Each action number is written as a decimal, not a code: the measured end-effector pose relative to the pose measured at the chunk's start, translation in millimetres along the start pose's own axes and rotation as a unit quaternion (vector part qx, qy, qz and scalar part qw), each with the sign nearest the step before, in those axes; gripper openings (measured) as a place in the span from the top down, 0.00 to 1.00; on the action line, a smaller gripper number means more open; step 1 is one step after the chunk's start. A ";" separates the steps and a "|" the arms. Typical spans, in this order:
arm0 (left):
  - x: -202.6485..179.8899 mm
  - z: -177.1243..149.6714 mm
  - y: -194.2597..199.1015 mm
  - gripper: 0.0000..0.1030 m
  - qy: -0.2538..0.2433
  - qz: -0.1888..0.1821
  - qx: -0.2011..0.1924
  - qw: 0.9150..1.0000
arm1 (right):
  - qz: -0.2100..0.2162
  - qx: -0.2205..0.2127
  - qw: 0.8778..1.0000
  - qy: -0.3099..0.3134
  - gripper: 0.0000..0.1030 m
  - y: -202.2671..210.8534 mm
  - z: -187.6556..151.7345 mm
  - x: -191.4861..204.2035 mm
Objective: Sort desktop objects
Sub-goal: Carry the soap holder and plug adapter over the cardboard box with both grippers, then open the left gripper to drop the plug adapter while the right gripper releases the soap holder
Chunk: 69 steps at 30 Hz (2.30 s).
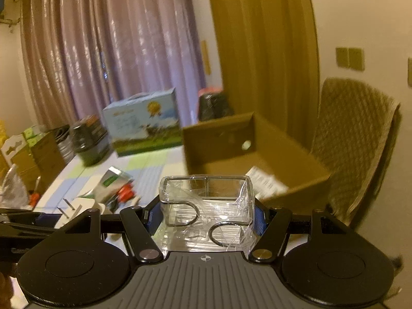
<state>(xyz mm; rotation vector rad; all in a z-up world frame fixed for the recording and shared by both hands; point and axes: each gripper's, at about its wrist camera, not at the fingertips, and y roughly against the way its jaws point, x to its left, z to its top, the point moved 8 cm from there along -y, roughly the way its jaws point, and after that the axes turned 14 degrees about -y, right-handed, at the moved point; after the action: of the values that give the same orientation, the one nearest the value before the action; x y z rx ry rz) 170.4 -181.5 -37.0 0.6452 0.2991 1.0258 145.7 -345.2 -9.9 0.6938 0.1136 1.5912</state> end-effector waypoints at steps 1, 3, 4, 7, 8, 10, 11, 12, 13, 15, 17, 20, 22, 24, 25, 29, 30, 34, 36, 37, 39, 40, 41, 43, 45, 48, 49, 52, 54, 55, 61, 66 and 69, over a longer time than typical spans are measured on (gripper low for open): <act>-3.8 7.6 -2.8 0.41 -0.003 -0.003 -0.005 1.000 | -0.004 -0.005 1.000 0.001 0.38 -1.7 8.1 -5.3; -12.6 24.2 -10.2 0.41 -0.011 -0.012 -0.014 1.000 | -0.009 -0.013 1.000 0.003 0.38 -5.7 22.1 -14.8; -15.7 31.3 -14.2 0.41 -0.016 -0.015 -0.017 1.000 | -0.013 -0.018 1.000 0.006 0.38 -7.9 29.1 -19.3; -25.8 51.5 -28.5 0.41 -0.025 -0.025 -0.024 0.999 | -0.019 -0.024 1.000 0.005 0.38 -16.9 47.3 -33.9; -29.3 57.7 -34.2 0.41 -0.028 -0.027 -0.025 0.999 | -0.021 -0.024 0.999 0.002 0.38 -21.3 53.1 -39.1; -35.5 69.2 -46.1 0.41 -0.035 -0.032 -0.027 0.999 | -0.025 -0.024 0.999 -0.001 0.38 -30.7 63.2 -48.0; -38.1 73.8 -52.3 0.41 -0.038 -0.034 -0.028 0.998 | -0.026 -0.022 0.999 -0.005 0.38 -35.8 67.6 -52.6; -40.7 78.4 -58.9 0.41 -0.040 -0.035 -0.027 0.998 | -0.028 -0.021 0.999 -0.008 0.38 -39.7 71.1 -57.4; -43.3 82.7 -65.6 0.41 -0.042 -0.037 -0.026 0.998 | -0.028 -0.020 0.999 -0.011 0.38 -44.5 74.6 -61.6; -47.5 88.9 -78.1 0.41 -0.046 -0.039 -0.023 0.998 | -0.029 -0.017 0.999 -0.020 0.38 -53.0 80.3 -69.0; -51.6 93.3 -88.8 0.41 -0.048 -0.041 -0.020 0.998 | -0.027 -0.015 0.999 -0.026 0.38 -60.2 84.4 -75.2; -56.4 98.4 -103.1 0.41 -0.050 -0.045 -0.017 0.998 | -0.026 -0.012 0.999 -0.031 0.38 -70.2 87.8 -81.9; -58.2 100.6 -109.0 0.41 -0.052 -0.047 -0.018 0.997 | -0.026 -0.010 0.999 -0.035 0.38 -76.1 89.1 -85.0; -59.3 102.3 -114.9 0.41 -0.055 -0.048 -0.017 0.997 | -0.026 -0.009 0.999 -0.039 0.38 -80.6 90.0 -88.1; -60.0 103.3 -118.2 0.41 -0.055 -0.049 -0.017 0.997 | -0.026 -0.009 0.999 -0.040 0.38 -81.7 90.2 -88.8; -61.6 107.2 -130.5 0.41 -0.058 -0.050 -0.017 0.997 | -0.029 -0.009 0.999 -0.044 0.38 -87.1 91.6 -93.8; -62.3 108.5 -133.7 0.41 -0.059 -0.053 -0.019 0.997 | -0.030 -0.009 0.999 -0.045 0.38 -88.1 91.6 -95.2; -58.4 114.6 -134.2 0.25 -0.064 -0.051 -0.036 0.996 | -0.033 -0.007 0.998 -0.046 0.38 -89.7 90.4 -98.7; -50.6 115.3 -130.6 0.25 -0.057 -0.042 -0.040 0.997 | -0.033 -0.006 0.998 -0.046 0.38 -89.7 89.7 -98.8; -45.4 114.5 -128.8 0.25 -0.053 -0.037 -0.041 0.997 | -0.032 -0.006 0.998 -0.046 0.38 -89.6 89.0 -98.8; -35.1 111.7 -124.9 0.25 -0.047 -0.030 -0.040 0.998 | -0.031 -0.004 0.998 -0.046 0.38 -89.9 87.1 -97.8; -30.8 110.6 -123.3 0.25 -0.044 -0.027 -0.039 0.998 | -0.030 -0.002 0.999 -0.045 0.38 -90.2 86.4 -96.7; -25.7 108.8 -121.2 0.25 -0.041 -0.024 -0.038 0.998 | -0.028 -0.001 0.999 -0.045 0.38 -90.8 85.9 -94.9; -14.8 104.7 -115.9 0.25 -0.035 -0.017 -0.037 0.999 | -0.024 0.001 0.999 -0.045 0.38 -91.5 84.5 -91.2; -5.4 100.2 -110.4 0.25 -0.025 -0.010 -0.037 0.999 | -0.021 0.004 0.999 -0.045 0.38 -93.6 83.7 -86.3; 5.6 93.9 -104.3 0.25 -0.013 -0.003 -0.036 0.999 | -0.016 0.010 0.999 -0.043 0.38 -98.4 82.5 -79.1; 8.2 92.7 -103.0 0.25 -0.010 -0.002 -0.036 0.999 | -0.013 0.012 0.999 -0.042 0.38 -100.4 82.0 -76.1; 14.6 86.6 -98.9 0.25 -0.003 0.001 -0.035 0.999 | -0.007 0.019 0.999 -0.041 0.38 -107.1 81.4 -68.7; 18.1 82.9 -96.8 0.25 0.001 0.003 -0.033 0.999 | 0.009 0.022 0.999 -0.046 0.29 -112.0 82.6 -62.5; 19.6 81.2 -95.8 0.25 0.001 0.004 -0.032 0.999 | 0.011 0.018 0.999 -0.047 0.18 -113.2 84.2 -60.8; 28.9 68.9 -85.1 0.25 0.007 0.014 -0.029 0.999 | 0.003 0.002 0.998 -0.056 0.15 -104.4 88.9 -60.1; 35.8 55.7 -70.0 0.21 0.010 0.023 -0.029 0.999 | -0.006 0.009 0.997 -0.071 0.15 -88.8 79.3 -66.4; 40.7 45.7 -57.6 0.20 0.017 0.026 -0.029 0.999 | -0.005 0.015 0.997 -0.082 0.15 -76.5 72.4 -65.8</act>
<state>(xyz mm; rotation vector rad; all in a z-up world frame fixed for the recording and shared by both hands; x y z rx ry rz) 254.3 -183.1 -34.9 0.5869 0.2829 1.0915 246.7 -417.5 -10.4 0.8429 0.0209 1.5194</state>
